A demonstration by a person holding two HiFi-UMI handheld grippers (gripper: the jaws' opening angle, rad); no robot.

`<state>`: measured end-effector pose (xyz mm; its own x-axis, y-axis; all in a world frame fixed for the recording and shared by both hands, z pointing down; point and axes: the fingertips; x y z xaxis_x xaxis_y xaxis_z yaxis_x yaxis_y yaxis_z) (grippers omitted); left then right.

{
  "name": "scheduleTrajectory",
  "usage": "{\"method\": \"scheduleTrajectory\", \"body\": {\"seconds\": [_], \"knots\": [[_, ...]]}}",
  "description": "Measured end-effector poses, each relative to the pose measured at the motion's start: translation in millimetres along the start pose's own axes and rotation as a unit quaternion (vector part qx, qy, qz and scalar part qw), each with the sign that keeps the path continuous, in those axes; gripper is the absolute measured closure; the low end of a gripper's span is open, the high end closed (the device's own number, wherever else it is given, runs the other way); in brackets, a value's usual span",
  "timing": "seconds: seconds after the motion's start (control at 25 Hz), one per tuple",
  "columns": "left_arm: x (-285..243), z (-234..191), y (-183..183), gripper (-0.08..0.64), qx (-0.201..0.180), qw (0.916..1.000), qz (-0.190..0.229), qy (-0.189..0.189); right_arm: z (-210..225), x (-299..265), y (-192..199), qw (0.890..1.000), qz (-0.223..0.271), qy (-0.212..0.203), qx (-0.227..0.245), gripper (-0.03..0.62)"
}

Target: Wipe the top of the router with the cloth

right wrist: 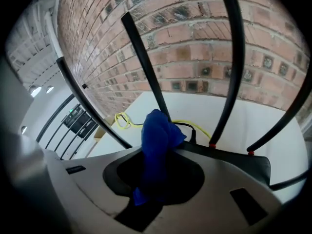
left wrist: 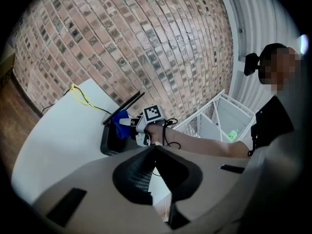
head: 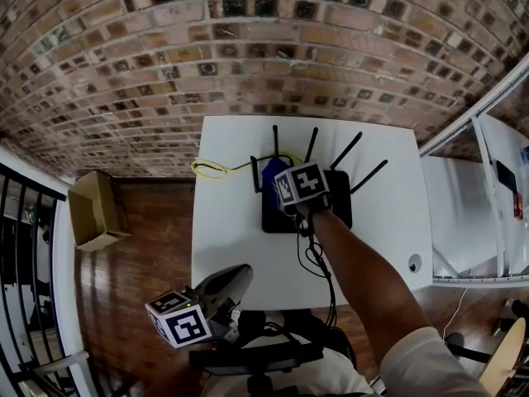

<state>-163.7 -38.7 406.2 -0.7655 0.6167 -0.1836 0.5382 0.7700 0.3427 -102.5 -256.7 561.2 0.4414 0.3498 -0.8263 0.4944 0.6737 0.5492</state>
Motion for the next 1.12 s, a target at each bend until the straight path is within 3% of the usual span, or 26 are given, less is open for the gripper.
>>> {"method": "scheduleTrajectory", "body": {"seconds": [0.64, 1.12], "knots": [[-40, 14, 21, 0.549, -0.002, 0.9986, -0.050, 0.013, 89, 45, 55, 0.995, -0.011, 0.068, -0.073, 0.488], [-43, 18, 27, 0.549, -0.012, 0.9985, -0.052, 0.014, 132, 73, 94, 0.984, -0.046, 0.167, -0.051, 0.488]]}}
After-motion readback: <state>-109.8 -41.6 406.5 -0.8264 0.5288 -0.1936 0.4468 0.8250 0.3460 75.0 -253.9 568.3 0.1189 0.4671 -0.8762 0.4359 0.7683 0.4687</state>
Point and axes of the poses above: the fingertips, and each gripper's own axes: x backward along the fingers, z to its right, y out of its underside, and after that the axes turned 13 degrees about x, right-handed
